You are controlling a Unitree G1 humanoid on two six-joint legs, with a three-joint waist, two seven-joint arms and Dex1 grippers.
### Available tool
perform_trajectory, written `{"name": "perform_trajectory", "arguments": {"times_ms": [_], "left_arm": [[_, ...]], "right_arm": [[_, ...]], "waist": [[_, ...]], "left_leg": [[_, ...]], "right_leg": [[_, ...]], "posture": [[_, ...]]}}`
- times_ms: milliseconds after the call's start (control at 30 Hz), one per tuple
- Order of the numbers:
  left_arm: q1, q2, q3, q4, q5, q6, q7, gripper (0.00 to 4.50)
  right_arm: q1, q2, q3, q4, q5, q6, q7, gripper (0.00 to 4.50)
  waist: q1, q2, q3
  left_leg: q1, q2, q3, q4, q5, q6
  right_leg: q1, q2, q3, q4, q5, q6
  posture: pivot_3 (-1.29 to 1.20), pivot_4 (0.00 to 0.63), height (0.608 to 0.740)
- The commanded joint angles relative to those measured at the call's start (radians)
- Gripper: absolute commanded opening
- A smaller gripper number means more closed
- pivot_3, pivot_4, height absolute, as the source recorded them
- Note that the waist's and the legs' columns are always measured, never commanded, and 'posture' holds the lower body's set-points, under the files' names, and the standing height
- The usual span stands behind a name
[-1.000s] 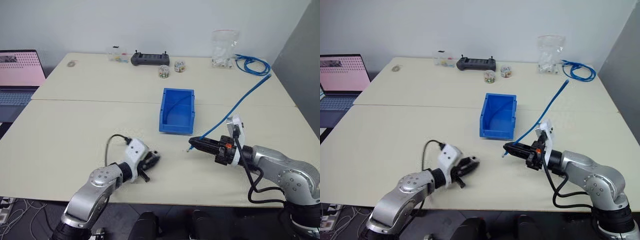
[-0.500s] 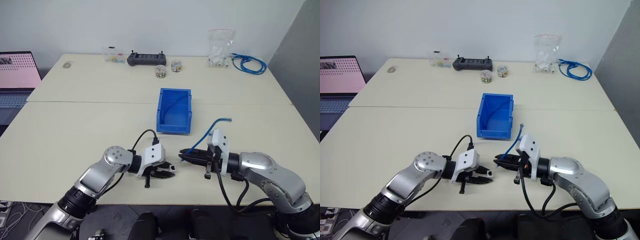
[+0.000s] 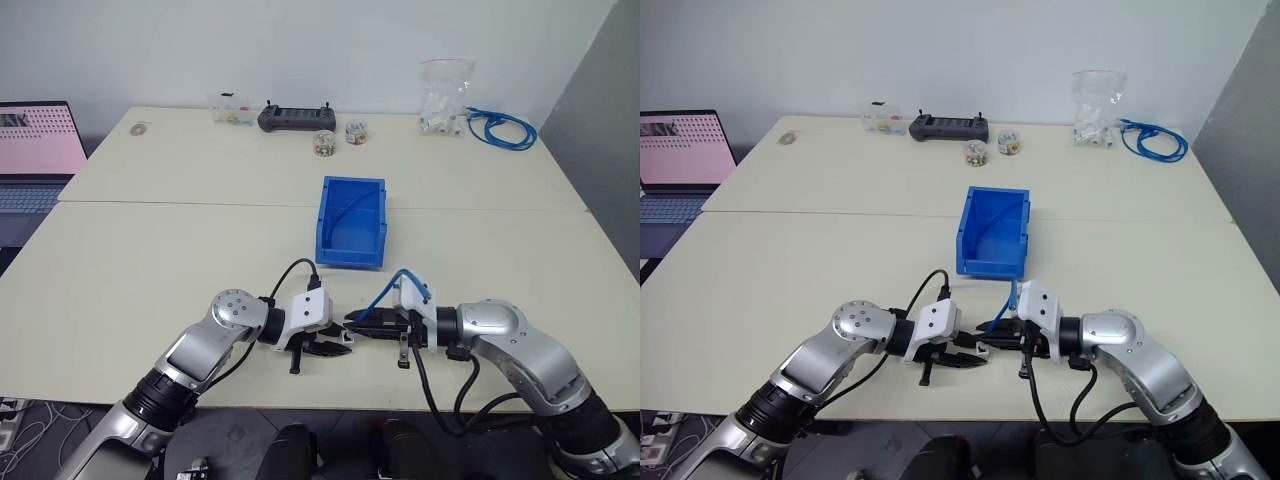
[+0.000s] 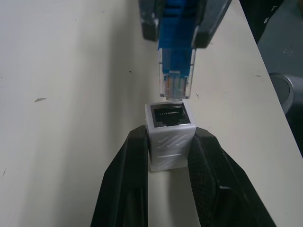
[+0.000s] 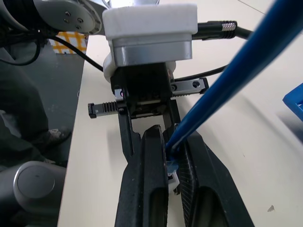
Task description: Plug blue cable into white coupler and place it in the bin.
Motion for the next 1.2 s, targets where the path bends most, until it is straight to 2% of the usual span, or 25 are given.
{"name": "perform_trajectory", "arguments": {"times_ms": [33, 767, 1200], "left_arm": [[0.021, -0.008, -0.016, 0.009, 0.028, -0.003, 0.001, 0.83], [0.045, -0.008, -0.004, 0.003, 0.035, -0.013, 0.008, 0.83], [0.052, -0.014, 0.002, 0.004, 0.033, -0.026, 0.008, 0.83]], "right_arm": [[-0.01, 0.01, 0.011, 0.006, -0.023, -0.038, 0.034, 0.04], [-0.018, 0.049, 0.023, 0.097, -0.084, -0.09, 0.088, 0.04], [-0.012, 0.023, 0.067, 0.177, -0.127, -0.166, 0.176, 0.04]], "waist": [[0.0, 0.0, 0.0], [0.0, 0.0, 0.0], [0.0, 0.001, -0.001]], "left_leg": [[0.0, 0.0, 0.0, 0.0, 0.0, 0.0], [0.002, 0.0, 0.0, 0.0, 0.0, 0.0], [0.006, 0.0, 0.0, 0.0, 0.0, 0.0]], "right_leg": [[0.0, 0.0, 0.0, 0.0, 0.0, 0.0], [0.002, 0.0, 0.0, 0.001, 0.0, 0.0], [0.006, 0.0, 0.0, 0.001, 0.0, 0.0]], "posture": [[0.0, 0.15, 0.74], [0.0, 0.15, 0.74], [0.0, 0.15, 0.74]]}}
